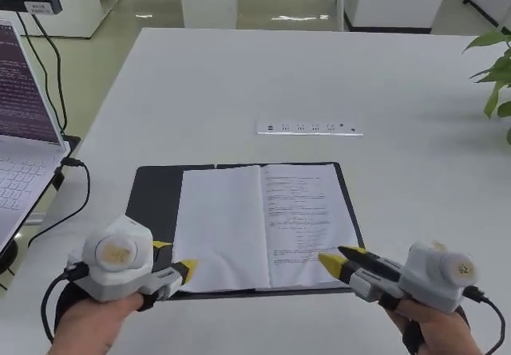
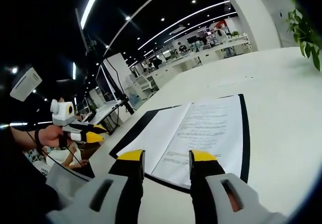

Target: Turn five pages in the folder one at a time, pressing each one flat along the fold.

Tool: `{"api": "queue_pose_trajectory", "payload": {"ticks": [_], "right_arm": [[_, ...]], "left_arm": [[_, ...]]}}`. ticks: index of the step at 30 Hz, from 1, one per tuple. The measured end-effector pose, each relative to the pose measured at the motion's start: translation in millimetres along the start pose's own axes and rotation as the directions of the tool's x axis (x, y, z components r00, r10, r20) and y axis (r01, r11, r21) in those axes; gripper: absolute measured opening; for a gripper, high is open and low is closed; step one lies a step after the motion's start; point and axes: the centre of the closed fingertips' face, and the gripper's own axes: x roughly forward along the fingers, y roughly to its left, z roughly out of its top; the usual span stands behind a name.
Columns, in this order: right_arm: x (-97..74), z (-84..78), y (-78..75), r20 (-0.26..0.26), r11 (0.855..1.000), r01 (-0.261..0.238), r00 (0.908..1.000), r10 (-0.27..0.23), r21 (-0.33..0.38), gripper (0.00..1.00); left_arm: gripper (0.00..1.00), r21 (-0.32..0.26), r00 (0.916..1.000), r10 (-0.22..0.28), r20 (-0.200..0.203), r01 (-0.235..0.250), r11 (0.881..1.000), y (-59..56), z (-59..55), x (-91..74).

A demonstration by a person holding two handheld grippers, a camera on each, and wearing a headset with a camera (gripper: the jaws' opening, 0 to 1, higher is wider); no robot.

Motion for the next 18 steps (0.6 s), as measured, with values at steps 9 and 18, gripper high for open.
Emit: {"api": "queue_pose_trajectory", "payload": {"ticks": [9, 18], "right_arm": [[-16.1, 5.7, 2.8, -0.003, 0.998, 0.016, 0.9999, -0.017, -0.053, 0.45], [-29.9, 14.0, 4.5, 0.007, 0.997, 0.028, 0.9996, -0.027, -0.072, 0.5]], "left_arm": [[0.38, -0.032, 0.9991, 0.039, 0.018, -0.039, 0.999, 5.6, -1.4, -18.0], [0.46, -0.075, 0.9966, 0.054, 0.061, -0.05, 0.996, 4.8, 9.4, -26.7]]}}
